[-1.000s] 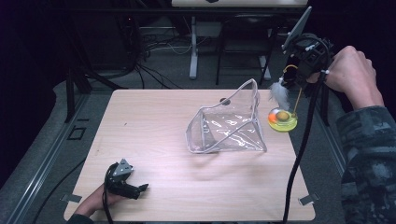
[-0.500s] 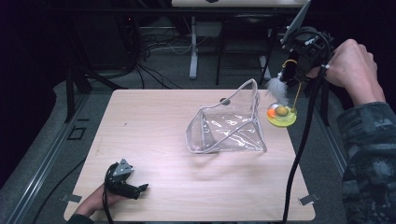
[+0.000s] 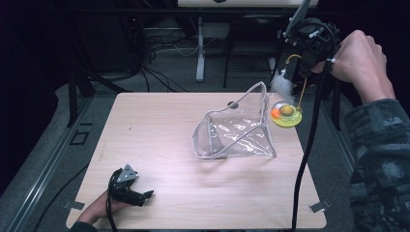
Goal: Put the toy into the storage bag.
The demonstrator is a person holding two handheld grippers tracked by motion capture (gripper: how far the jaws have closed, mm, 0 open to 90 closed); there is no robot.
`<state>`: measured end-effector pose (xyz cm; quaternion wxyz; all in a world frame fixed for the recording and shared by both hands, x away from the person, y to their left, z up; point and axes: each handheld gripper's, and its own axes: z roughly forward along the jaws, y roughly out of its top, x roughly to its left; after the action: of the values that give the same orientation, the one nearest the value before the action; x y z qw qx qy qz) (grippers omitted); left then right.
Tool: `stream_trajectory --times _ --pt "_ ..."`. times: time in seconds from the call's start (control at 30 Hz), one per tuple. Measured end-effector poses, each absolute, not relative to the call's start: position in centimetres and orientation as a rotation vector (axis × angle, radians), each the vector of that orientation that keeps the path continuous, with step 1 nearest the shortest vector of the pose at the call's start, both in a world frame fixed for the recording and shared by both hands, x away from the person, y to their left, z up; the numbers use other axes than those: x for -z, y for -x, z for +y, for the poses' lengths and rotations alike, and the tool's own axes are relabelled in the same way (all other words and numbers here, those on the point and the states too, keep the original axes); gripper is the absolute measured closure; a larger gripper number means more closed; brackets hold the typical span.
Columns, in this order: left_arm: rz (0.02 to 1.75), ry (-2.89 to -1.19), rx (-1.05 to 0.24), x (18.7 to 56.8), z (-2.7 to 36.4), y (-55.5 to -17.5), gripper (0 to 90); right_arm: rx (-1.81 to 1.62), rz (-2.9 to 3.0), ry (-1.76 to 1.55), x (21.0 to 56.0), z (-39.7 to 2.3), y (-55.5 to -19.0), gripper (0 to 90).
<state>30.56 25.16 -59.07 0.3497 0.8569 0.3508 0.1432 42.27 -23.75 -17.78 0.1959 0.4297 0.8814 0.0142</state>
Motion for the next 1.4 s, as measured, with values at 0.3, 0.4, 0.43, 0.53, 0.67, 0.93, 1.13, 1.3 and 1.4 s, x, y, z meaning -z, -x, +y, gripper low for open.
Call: stream_trajectory --times 0.3,0.4,0.43,0.53,0.67,0.93,1.13,1.3,1.4 --pt "0.908 -2.22 -0.371 59.1 25.2 -30.6 0.1 -0.077 2.467 -1.165 16.3 -22.9 -41.8 87.0" --pt "0.909 -2.22 -0.371 59.1 25.2 -30.6 0.1 -0.096 2.469 -1.162 16.1 -22.6 -41.8 86.9" --pt "0.908 -2.22 -0.371 59.1 25.2 -30.6 0.1 -0.104 2.467 -1.159 16.0 -22.5 -41.7 86.9" --pt "0.908 -2.221 -0.371 59.1 25.2 -30.6 0.1 -0.113 2.469 -1.147 15.8 -22.1 -41.7 86.9" --pt "0.908 -2.221 -0.371 59.1 25.2 -30.6 0.1 -0.115 2.479 -1.13 15.9 -21.4 -41.8 86.9" --pt "0.908 -2.221 -0.371 59.1 25.2 -30.6 0.1 -0.104 2.494 -1.09 15.8 -20.2 -42.0 87.0" --pt "0.908 -2.221 -0.371 59.1 25.2 -30.6 0.1 -0.156 2.504 -1.082 15.7 -19.2 -42.1 86.9" --pt "0.908 -2.221 -0.371 59.1 25.2 -30.6 0.1 -0.176 2.522 -1.057 15.8 -18.1 -42.2 86.9" --pt "0.908 -2.221 -0.37 59.1 25.2 -30.6 0.1 -0.191 2.532 -1.045 15.9 -17.6 -42.4 86.9"
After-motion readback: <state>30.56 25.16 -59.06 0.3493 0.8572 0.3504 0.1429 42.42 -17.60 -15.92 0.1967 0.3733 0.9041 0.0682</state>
